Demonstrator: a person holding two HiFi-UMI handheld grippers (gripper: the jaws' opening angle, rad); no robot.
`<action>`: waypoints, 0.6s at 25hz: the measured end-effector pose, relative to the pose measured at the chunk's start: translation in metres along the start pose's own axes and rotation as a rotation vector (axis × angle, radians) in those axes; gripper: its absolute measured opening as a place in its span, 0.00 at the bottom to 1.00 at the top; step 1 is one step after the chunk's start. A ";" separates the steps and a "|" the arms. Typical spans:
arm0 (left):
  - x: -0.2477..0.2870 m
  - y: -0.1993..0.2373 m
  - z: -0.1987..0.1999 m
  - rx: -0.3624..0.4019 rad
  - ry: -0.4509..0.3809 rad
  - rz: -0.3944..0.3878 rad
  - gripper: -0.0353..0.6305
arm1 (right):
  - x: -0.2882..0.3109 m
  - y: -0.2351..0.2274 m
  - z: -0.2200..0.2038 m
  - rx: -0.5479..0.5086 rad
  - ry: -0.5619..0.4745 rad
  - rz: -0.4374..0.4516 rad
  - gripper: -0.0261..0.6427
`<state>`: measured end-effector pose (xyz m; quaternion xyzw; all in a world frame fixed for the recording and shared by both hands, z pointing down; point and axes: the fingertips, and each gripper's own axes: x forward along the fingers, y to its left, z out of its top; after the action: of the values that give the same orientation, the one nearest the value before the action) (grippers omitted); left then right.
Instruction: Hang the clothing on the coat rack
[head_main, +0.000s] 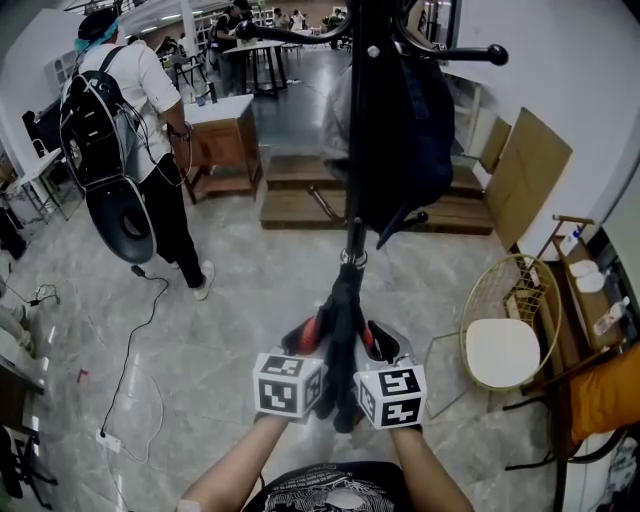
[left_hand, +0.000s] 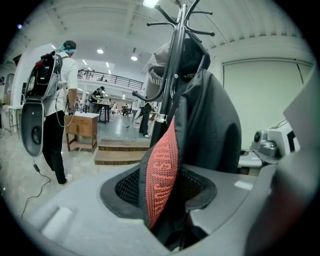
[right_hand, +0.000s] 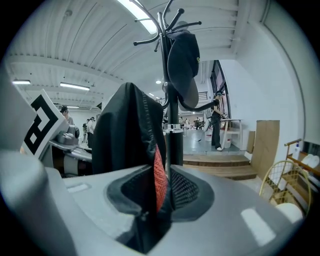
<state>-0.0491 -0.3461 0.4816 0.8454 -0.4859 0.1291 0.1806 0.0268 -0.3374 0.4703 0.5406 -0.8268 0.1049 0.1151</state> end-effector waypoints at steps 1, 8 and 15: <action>-0.002 -0.001 0.000 0.000 -0.001 0.000 0.28 | -0.002 0.001 0.000 0.000 -0.002 -0.002 0.19; -0.018 -0.008 -0.003 0.012 0.000 -0.007 0.28 | -0.019 0.007 0.007 0.007 -0.029 -0.018 0.19; -0.033 -0.015 -0.005 0.022 -0.007 -0.011 0.28 | -0.037 0.016 0.010 -0.001 -0.029 -0.028 0.19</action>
<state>-0.0526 -0.3118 0.4706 0.8503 -0.4806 0.1304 0.1704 0.0257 -0.3019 0.4484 0.5535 -0.8207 0.0952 0.1047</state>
